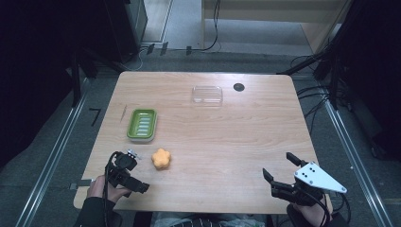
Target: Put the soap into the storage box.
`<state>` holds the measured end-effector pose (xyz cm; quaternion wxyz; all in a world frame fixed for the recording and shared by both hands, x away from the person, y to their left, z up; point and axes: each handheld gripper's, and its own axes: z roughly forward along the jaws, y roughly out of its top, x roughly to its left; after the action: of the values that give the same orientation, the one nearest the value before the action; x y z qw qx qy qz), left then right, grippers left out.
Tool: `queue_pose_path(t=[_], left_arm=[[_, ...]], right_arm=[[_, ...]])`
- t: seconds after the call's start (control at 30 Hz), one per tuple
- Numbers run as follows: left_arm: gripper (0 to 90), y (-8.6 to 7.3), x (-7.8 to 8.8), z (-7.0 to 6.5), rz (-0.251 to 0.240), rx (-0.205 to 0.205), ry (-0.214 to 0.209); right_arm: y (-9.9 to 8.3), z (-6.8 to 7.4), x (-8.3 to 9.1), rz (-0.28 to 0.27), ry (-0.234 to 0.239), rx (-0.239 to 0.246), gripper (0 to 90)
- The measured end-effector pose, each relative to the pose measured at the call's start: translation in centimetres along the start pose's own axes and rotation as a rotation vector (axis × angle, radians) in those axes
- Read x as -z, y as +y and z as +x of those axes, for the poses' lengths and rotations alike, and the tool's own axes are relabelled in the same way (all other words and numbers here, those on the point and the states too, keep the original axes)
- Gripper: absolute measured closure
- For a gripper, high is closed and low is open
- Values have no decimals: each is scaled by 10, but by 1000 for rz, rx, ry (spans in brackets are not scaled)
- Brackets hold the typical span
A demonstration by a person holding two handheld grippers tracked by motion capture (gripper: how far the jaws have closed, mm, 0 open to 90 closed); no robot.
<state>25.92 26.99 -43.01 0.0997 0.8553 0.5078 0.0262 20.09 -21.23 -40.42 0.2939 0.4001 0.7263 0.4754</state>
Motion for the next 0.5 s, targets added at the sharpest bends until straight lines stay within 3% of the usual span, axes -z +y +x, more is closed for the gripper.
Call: queue_pose_path(t=[0.27, 0.5], left_arm=[[0, 6, -4, -6, -16, -24, -30], [0, 14, -4, -11, -44, -72, -33]], right_arm=[[1, 1, -3, 12, 6, 18, 134], [1, 1, -3, 11, 13, 20, 134]])
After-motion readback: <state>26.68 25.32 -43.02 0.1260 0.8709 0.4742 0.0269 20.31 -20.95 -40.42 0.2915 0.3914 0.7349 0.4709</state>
